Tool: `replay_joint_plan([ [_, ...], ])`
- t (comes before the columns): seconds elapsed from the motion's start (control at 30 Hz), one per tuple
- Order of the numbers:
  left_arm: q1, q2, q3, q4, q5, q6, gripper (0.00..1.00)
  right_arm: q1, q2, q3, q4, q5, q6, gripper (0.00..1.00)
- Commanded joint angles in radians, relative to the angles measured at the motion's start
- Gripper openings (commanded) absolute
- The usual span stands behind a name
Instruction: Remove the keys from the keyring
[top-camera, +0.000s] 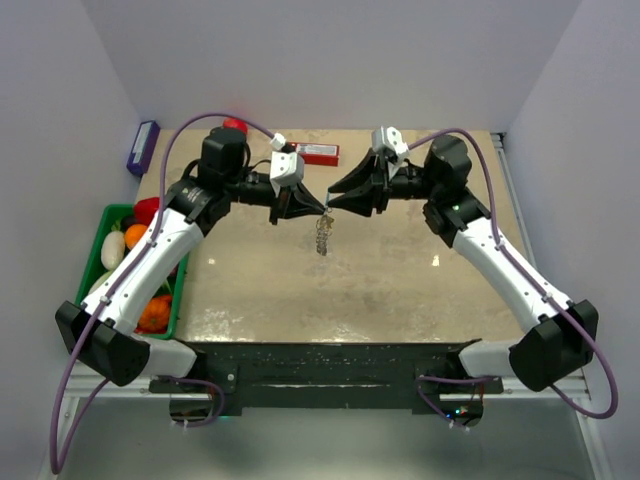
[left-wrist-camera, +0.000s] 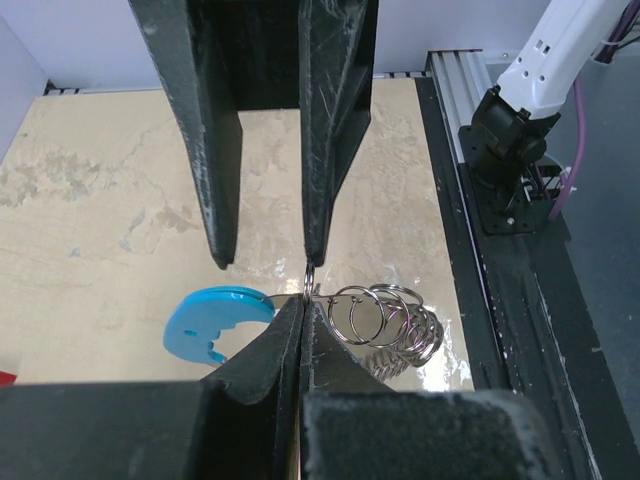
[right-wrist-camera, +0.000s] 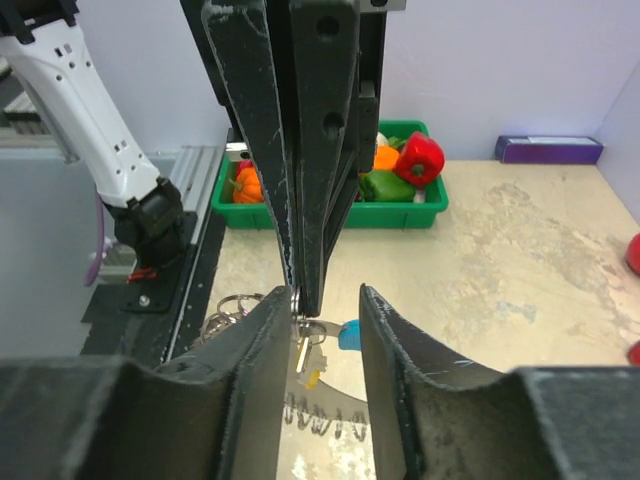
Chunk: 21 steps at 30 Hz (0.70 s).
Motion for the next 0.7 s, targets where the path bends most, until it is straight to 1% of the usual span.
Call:
replay_joint_plan([
  [0.0, 0.004, -0.024, 0.045, -0.021, -0.008, 0.038, 0.0, 0.001, 0.017, 0.162, -0.305, 0.013, -0.239, 0.4],
  [0.03, 0.004, -0.024, 0.045, -0.021, -0.011, 0.037, 0.0, 0.001, 0.021, 0.187, -0.354, 0.03, -0.275, 0.4],
  [0.07, 0.004, -0.023, 0.046, -0.023, -0.013, 0.039, 0.0, 0.002, 0.027, 0.24, -0.456, 0.064, -0.315, 0.41],
  [0.13, 0.004, -0.018, 0.051, -0.027, -0.025, 0.037, 0.0, 0.005, 0.052, 0.293, -0.541, 0.096, -0.387, 0.42],
  [0.17, 0.005, -0.015, 0.055, -0.03, -0.031, 0.037, 0.0, 0.01, 0.063, 0.354, -0.646, 0.119, -0.421, 0.42],
  [0.2, 0.004, -0.011, 0.057, -0.033, -0.043, 0.035, 0.0, 0.019, 0.087, 0.382, -0.697, 0.16, -0.492, 0.43],
  [0.23, 0.004, -0.009, 0.057, -0.033, -0.048, 0.035, 0.0, 0.028, 0.096, 0.409, -0.743, 0.18, -0.519, 0.43],
  [0.27, 0.004, -0.008, 0.057, -0.033, -0.053, 0.035, 0.0, 0.036, 0.109, 0.454, -0.829, 0.199, -0.546, 0.43],
  [0.3, 0.004, -0.005, 0.057, -0.033, -0.054, 0.035, 0.0, 0.053, 0.126, 0.471, -0.866, 0.222, -0.591, 0.43],
  [0.37, 0.004, -0.005, 0.055, -0.033, -0.059, 0.037, 0.0, 0.074, 0.132, 0.498, -0.94, 0.254, -0.623, 0.42],
  [0.53, 0.005, -0.009, 0.045, -0.029, -0.086, 0.039, 0.0, 0.149, 0.101, 0.465, -0.946, 0.36, -0.659, 0.42],
  [0.67, 0.005, -0.011, 0.04, -0.027, -0.111, 0.037, 0.0, 0.154, 0.104, 0.477, -0.968, 0.362, -0.651, 0.41],
])
